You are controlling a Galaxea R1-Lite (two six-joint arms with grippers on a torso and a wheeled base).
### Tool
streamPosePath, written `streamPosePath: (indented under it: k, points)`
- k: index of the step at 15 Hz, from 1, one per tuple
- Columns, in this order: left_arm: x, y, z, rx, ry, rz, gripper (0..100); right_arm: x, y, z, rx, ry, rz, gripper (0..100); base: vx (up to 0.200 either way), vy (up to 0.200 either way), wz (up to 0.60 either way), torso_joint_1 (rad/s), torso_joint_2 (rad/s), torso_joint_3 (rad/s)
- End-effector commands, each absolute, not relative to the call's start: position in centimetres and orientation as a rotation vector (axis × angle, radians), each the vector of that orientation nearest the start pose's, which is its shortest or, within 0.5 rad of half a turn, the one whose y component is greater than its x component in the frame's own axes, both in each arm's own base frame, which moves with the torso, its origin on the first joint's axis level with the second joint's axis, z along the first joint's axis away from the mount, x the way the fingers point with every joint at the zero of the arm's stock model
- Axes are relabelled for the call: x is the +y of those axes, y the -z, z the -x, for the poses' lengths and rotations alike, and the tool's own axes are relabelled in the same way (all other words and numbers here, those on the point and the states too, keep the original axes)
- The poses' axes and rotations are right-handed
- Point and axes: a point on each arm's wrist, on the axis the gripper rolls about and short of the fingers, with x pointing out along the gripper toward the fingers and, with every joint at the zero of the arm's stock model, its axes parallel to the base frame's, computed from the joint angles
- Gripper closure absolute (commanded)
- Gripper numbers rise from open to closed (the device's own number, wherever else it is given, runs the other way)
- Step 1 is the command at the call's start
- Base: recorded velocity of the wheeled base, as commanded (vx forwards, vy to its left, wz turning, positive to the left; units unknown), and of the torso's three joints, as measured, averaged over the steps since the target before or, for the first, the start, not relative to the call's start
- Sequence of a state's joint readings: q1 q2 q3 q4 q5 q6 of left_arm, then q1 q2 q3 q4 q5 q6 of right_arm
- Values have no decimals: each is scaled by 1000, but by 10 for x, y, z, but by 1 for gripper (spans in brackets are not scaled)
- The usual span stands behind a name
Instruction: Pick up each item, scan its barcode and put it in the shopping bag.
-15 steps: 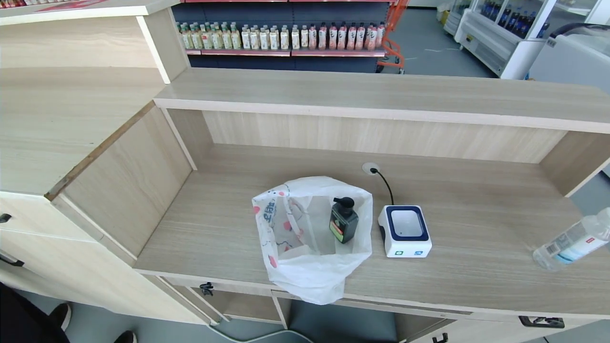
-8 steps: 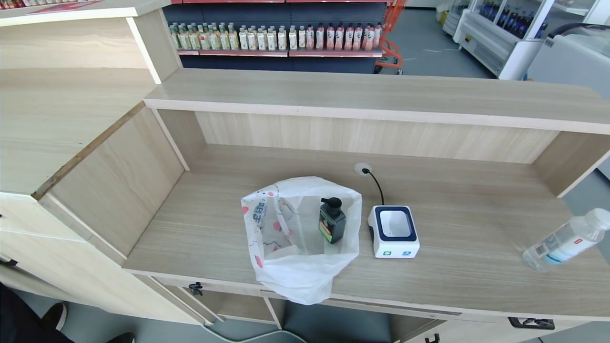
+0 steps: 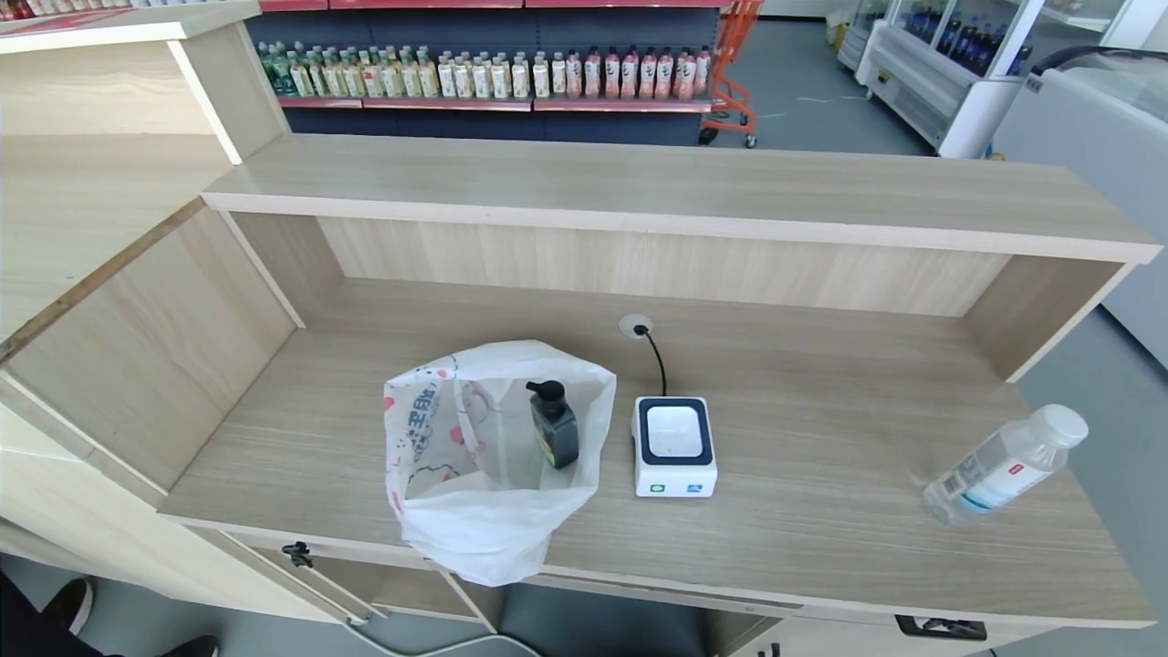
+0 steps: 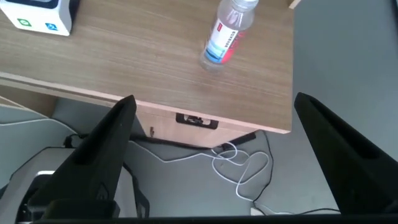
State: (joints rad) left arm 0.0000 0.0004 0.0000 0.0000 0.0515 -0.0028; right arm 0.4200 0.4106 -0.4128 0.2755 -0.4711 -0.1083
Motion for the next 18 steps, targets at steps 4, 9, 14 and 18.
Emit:
streamPosePath:
  k: [4, 9, 14, 18]
  points:
    - [1, -76, 23, -2, -52, 3, 0, -11, -167, -1, 253, 37, 226, 0, 0, -200, 0, 1, 5, 1]
    - [1, -75, 23, 0, -52, 3, 0, -11, -163, 1, 257, 35, 228, 0, 0, -200, 0, 0, 3, 0]
    - [1, -76, 23, -2, -54, 6, 0, -11, -158, 2, 259, -36, 212, 0, 0, -120, 0, 0, 1, 0]
    - [1, -76, 23, -2, -54, 6, 0, -10, -141, 1, 307, -48, 228, 0, 0, 0, 0, 0, 0, 0]
